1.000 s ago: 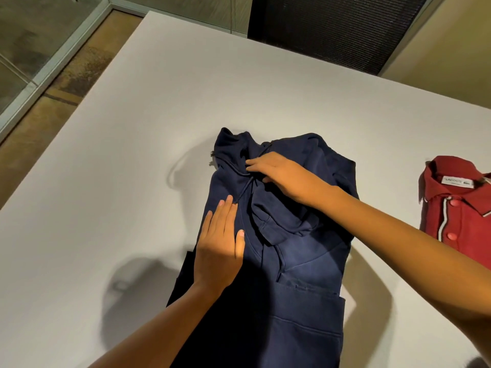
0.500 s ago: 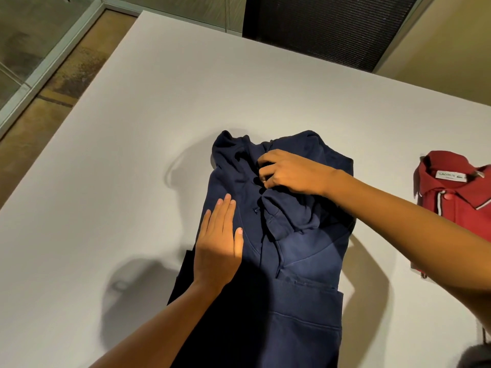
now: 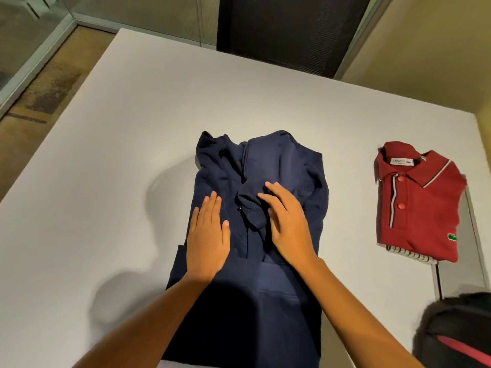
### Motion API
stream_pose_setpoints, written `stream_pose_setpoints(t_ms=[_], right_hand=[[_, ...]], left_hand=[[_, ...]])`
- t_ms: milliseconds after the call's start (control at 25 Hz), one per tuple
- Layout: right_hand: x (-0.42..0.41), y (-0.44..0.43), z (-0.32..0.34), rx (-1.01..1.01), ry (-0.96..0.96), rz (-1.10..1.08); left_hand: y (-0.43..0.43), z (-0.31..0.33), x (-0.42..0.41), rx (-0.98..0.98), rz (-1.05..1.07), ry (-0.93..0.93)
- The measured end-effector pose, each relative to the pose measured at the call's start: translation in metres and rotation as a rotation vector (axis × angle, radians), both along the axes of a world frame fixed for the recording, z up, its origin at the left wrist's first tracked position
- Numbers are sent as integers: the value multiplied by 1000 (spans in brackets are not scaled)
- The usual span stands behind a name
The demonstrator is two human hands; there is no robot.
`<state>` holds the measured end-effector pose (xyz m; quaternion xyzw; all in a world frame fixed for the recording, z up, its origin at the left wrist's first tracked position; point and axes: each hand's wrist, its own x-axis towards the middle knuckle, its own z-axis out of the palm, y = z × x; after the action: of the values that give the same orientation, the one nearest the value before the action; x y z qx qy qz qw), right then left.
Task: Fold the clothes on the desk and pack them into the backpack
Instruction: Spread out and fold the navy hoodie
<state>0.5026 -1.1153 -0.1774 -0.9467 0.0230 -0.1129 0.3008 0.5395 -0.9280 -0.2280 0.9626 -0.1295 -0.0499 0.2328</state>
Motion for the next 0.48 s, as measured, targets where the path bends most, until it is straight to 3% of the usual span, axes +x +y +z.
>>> stream_pose_setpoints(t_ms=[200,320,480], right_hand=[[-79,5,-25,-102,178,-29],[-73,8,-10,37,129,-104],[-23,10,11,-214,87,-80]], left_hand=[[-1,6,-5,-38,-14,21],[6,6,-7,14,-85,13],[10,7,-9,62,-141,7]])
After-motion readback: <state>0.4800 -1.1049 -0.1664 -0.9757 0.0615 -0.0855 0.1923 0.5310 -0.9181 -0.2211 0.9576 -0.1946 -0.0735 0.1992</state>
